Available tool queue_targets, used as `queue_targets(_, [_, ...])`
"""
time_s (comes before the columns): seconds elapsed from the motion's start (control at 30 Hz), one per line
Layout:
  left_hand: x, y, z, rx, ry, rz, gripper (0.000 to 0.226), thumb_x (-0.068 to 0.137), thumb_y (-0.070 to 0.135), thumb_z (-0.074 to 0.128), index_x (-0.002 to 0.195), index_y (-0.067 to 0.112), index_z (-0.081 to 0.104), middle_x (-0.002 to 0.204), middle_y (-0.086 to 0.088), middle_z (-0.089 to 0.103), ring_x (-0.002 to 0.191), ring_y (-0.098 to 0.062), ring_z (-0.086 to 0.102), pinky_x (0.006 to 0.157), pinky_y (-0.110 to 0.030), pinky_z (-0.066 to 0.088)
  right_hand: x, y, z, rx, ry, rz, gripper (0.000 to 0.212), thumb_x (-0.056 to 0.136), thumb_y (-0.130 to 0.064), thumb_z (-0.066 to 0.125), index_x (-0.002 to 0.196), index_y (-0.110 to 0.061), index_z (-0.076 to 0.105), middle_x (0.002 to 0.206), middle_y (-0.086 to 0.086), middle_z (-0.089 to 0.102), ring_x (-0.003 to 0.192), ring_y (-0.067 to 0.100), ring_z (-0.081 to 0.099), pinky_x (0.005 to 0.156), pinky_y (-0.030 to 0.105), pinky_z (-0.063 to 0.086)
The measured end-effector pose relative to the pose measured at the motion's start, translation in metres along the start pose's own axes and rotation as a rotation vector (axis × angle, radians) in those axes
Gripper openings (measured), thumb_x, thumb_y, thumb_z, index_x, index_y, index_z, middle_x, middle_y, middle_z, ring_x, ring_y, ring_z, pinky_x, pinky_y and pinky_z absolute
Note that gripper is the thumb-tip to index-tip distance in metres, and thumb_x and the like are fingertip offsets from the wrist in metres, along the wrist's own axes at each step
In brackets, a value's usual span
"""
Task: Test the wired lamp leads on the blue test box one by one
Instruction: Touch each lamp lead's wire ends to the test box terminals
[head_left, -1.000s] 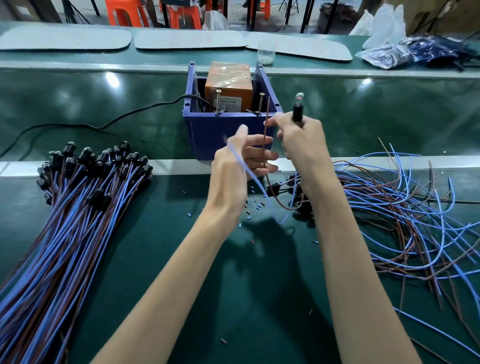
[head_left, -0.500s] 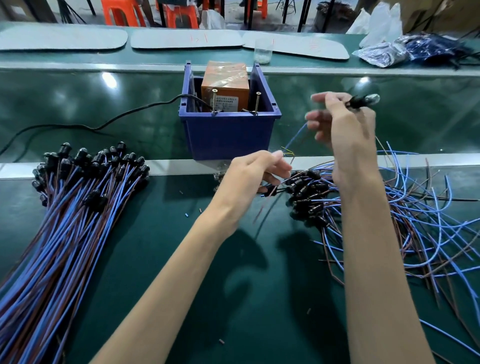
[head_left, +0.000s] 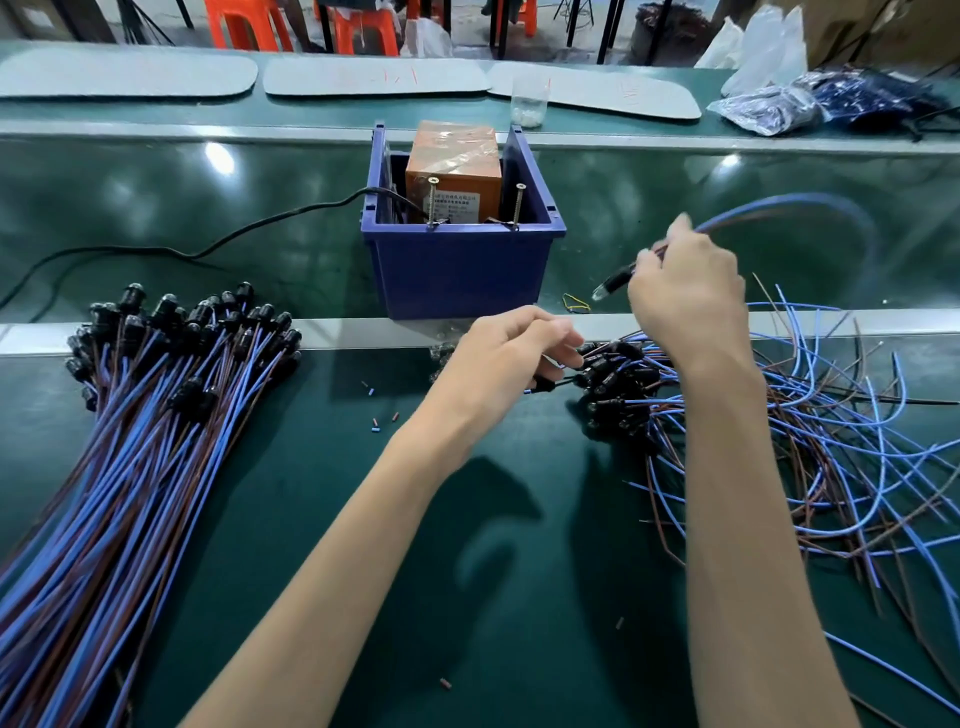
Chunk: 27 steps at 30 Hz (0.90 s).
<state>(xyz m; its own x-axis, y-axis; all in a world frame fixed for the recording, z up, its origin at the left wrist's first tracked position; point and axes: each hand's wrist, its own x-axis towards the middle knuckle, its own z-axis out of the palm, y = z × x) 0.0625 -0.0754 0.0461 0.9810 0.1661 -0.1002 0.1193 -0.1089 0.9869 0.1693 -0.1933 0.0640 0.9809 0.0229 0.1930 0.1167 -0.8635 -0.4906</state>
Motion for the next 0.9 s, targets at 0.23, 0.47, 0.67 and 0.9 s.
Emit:
queue_targets(0.23, [0.003,0.006,-0.042,0.189,-0.024,-0.040,0.025,0.098,0.031,0.048,0.086,0.021,0.067,0.078,0.005,0.072,0.059,0.001,0.057,0.057,-0.006,0.041,0.005,0.028,0.012,0.024,-0.234,0.159,0.014,0.084,-0.020,0.064,0.093,-0.015,0.074,0.102,0.012,0.071,0.106,0.025,0.064,0.094,0.037,0.049])
queue_targets(0.47, [-0.014,-0.008,-0.149,0.939,0.585,-0.340,0.040,0.063,0.042,0.086,0.096,0.027,0.068,0.099,-0.005,0.071,0.097,-0.026,0.064,0.086,-0.038,0.051,0.008,0.037,0.004,0.088,-0.222,0.089,0.020,0.083,-0.037,0.069,0.095,-0.022,0.074,0.108,0.011,0.069,0.109,0.029,0.058,0.095,0.038,0.048])
queue_targets(0.67, [-0.016,-0.032,-0.162,0.997,0.622,-0.532,0.050,0.059,0.028,0.091,0.104,0.027,0.069,0.117,-0.010,0.062,0.111,-0.036,0.057,0.093,-0.049,0.048,0.005,0.027,0.003,0.099,-0.369,-0.050,0.026,0.084,-0.046,0.066,0.098,-0.025,0.071,0.103,0.006,0.069,0.105,0.023,0.059,0.092,0.035,0.048])
queue_targets(0.9, [-0.009,-0.044,-0.163,1.007,0.733,-0.504,0.037,0.066,0.032,0.086,0.099,0.029,0.072,0.112,-0.014,0.066,0.107,-0.038,0.059,0.089,-0.044,0.050,-0.003,0.016,-0.001,0.058,-0.595,-0.241,0.033,0.088,-0.051,0.059,0.112,-0.029,0.063,0.083,-0.009,0.067,0.091,0.013,0.060,0.076,0.028,0.041])
